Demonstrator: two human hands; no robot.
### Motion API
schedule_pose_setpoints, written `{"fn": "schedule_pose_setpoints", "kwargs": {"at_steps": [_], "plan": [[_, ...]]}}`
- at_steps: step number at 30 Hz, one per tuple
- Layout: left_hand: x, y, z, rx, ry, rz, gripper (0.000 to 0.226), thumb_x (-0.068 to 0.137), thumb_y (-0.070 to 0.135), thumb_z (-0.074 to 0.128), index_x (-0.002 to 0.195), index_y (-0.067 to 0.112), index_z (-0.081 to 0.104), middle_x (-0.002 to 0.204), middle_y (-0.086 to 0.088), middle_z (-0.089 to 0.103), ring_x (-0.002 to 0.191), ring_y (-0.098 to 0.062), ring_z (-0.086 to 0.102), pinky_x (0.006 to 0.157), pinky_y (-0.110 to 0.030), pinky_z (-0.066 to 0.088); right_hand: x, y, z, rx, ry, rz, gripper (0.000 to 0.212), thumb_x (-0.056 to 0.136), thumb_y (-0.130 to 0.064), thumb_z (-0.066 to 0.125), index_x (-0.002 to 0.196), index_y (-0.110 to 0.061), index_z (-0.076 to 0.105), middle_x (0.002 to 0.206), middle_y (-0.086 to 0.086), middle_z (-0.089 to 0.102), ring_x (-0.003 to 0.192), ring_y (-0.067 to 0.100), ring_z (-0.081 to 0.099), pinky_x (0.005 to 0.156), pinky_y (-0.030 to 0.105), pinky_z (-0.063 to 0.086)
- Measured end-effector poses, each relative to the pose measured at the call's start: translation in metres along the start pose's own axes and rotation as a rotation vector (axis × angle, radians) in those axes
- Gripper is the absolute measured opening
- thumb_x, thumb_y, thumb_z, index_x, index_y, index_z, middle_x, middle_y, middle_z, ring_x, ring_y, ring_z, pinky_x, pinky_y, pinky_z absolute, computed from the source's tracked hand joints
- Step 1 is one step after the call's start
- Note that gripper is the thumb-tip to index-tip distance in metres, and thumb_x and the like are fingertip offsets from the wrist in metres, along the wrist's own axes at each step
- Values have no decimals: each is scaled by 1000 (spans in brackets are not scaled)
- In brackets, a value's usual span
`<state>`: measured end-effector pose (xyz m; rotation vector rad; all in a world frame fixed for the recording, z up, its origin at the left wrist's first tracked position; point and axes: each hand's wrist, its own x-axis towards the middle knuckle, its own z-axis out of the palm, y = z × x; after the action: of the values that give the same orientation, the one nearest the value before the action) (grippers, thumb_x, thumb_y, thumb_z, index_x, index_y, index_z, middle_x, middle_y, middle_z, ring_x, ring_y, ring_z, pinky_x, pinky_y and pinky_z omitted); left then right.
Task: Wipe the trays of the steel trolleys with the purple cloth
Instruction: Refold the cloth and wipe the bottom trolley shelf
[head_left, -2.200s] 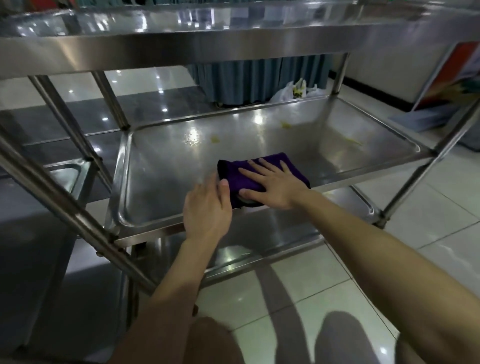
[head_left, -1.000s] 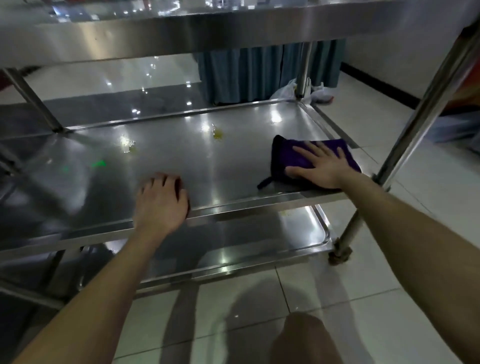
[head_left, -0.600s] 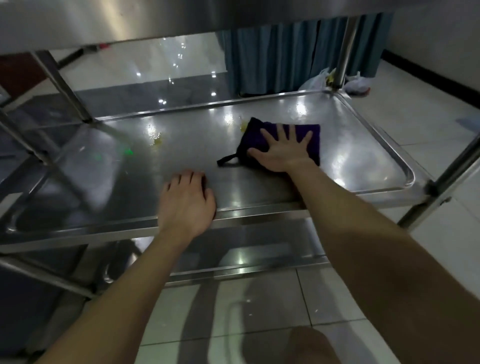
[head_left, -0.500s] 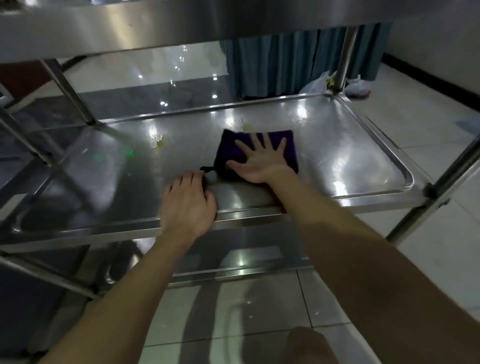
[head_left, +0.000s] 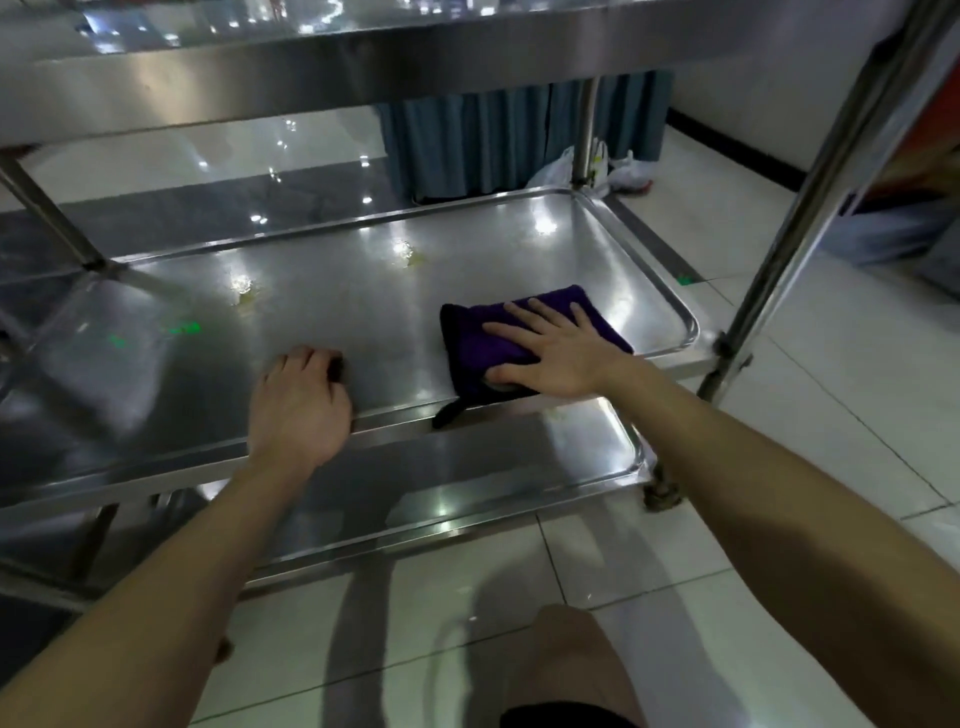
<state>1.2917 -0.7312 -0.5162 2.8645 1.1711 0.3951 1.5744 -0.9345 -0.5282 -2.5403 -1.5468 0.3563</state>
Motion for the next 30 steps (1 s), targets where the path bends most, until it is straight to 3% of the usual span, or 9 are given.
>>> {"fn": "schedule_pose_setpoints", "kwargs": {"at_steps": [6, 12, 21, 25, 30], "plan": [[3, -3, 12, 28, 63, 58, 58, 86, 28, 37, 128, 4, 69, 124, -25, 65, 108, -49, 60, 95, -55, 51, -2, 95, -29, -39, 40, 292, 104, 74, -105, 16, 167, -59, 7, 181, -15, -4, 167, 18, -10, 128, 66, -14], [2, 1, 13, 35, 84, 71, 52, 87, 26, 40, 125, 3, 68, 122, -23, 65, 106, -45, 59, 95, -52, 49, 72, 48, -33, 9, 69, 380, 129, 54, -119, 3, 167, -57, -3, 182, -3, -12, 166, 36, -18, 119, 79, -21], [-3, 5, 4, -69, 125, 29, 54, 90, 25, 40, 131, 4, 69, 126, -19, 67, 114, -41, 60, 101, -51, 49, 116, -117, 0, -52, -17, 66, 122, 63, -114, 11, 169, -55, -1, 182, -1, -14, 164, 38, -22, 117, 79, -22], [-6, 7, 2, -148, 152, -1, 34, 96, 13, 52, 123, 4, 71, 121, -19, 70, 113, -39, 60, 96, -49, 48, 74, -131, 15, -38, -13, -34, 114, 67, -114, 17, 167, -60, 3, 182, -5, -11, 165, 33, -20, 117, 73, -28], [-9, 5, -4, -177, 119, -8, 38, 99, 12, 52, 132, 9, 71, 131, -15, 69, 121, -37, 58, 96, -47, 48, 19, -111, 19, -12, 0, -100, 105, 73, -111, 16, 165, -62, 8, 182, -10, -6, 167, 25, -15, 121, 67, -25]]}}
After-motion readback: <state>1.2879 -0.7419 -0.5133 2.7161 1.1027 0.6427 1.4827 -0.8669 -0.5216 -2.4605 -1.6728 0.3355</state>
